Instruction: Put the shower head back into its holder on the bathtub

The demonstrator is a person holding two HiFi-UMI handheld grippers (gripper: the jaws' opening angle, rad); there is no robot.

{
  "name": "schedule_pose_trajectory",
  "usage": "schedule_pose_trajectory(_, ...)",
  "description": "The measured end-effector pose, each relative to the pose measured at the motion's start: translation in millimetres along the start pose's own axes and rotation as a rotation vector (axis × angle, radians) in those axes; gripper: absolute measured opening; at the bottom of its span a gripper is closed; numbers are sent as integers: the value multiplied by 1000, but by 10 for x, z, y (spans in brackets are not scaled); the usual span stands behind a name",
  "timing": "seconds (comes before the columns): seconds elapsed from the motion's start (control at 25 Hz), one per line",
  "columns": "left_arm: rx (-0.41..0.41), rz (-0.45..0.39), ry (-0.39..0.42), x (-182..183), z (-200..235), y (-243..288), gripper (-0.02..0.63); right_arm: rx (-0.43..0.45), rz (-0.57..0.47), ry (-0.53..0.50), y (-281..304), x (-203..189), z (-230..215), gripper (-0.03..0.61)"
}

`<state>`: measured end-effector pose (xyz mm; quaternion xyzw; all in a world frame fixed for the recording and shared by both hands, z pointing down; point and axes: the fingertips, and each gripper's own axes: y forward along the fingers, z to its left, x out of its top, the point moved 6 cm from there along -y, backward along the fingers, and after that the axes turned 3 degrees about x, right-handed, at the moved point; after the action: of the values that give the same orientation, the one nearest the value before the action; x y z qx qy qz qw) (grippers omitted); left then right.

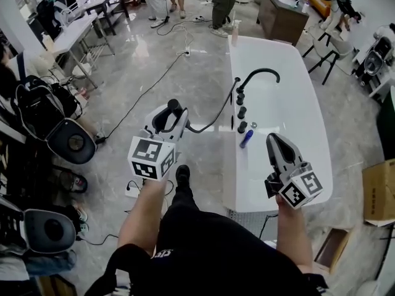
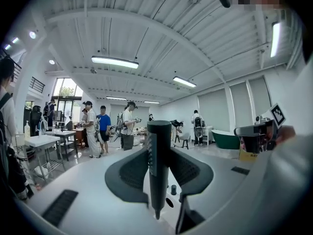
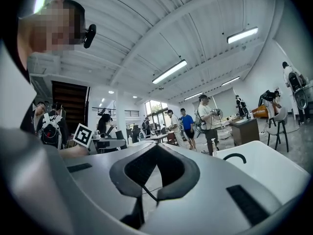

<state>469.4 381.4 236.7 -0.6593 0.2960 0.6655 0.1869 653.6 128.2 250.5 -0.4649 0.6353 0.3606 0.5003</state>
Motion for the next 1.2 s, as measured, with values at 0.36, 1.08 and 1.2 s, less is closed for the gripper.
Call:
schedule_pose_trajectory(0.36,-97,-3,11,-59,1387,1227,143,-78,58,34,1650,-194,-297,14)
schedule_pose_trajectory(1.08,-228,83,14,-148,3030,3557,143,-200,96,153,4011,-260,-1535,15)
schedule_pose_trajectory(1.2,-241,98,19,-195,3056,3935,143,-203,90,165,4209,-317,-1870,15)
